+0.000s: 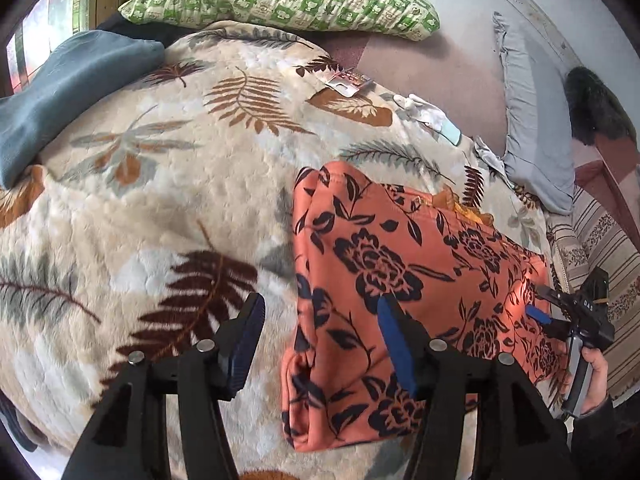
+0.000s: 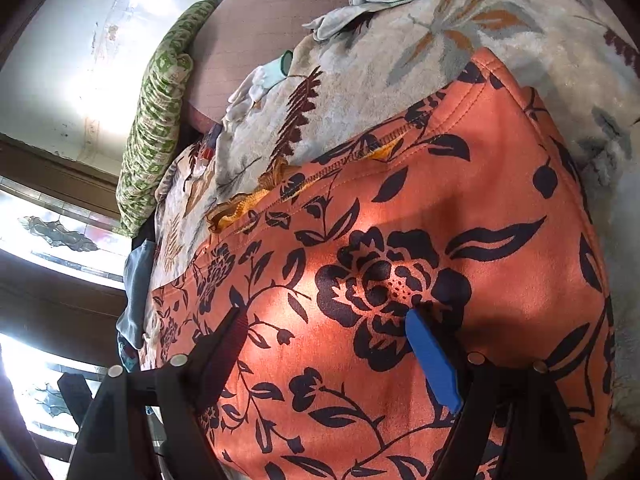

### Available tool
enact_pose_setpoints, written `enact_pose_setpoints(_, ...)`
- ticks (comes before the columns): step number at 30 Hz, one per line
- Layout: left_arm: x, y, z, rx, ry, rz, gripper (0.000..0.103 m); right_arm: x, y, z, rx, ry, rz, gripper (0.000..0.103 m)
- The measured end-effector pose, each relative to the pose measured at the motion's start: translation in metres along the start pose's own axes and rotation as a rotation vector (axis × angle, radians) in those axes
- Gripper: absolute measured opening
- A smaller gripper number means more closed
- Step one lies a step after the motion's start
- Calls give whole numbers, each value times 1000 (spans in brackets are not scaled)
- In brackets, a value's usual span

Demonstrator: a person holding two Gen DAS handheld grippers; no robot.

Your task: Fold small clothes

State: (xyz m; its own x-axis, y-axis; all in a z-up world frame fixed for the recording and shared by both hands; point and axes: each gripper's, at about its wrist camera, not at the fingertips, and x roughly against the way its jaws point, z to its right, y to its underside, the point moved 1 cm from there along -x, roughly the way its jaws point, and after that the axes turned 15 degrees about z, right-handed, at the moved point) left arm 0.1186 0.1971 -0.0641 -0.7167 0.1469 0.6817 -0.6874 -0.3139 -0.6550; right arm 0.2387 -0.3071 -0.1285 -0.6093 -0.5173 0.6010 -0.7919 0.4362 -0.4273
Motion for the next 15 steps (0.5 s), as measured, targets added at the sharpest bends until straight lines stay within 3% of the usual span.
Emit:
enact_pose_setpoints(3, -26, -21, 5, -50, 6, 29, 60, 1, 0, 1, -3, -10, 3, 84)
enact_pose_setpoints(6, -61, -37, 6, -67, -15, -6, 60, 1, 0, 1, -5, -11, 1, 84)
enact_pose_setpoints(11, -96, -47, 9, -89, 11, -41, 59, 1, 0, 1, 6, -12, 0, 84)
enact_pose_setpoints(13, -105, -44, 9, -98, 15, -60, 42, 1, 0, 1, 8, -18, 1, 84)
enact_pose_setpoints(14, -112, -42, 8, -104, 2, -85, 16, 1, 0, 1, 8, -20, 1, 84)
enact_pose_setpoints(15, -116, -40, 4, -92, -1, -100, 14, 1, 0, 1, 8, -21, 0, 84)
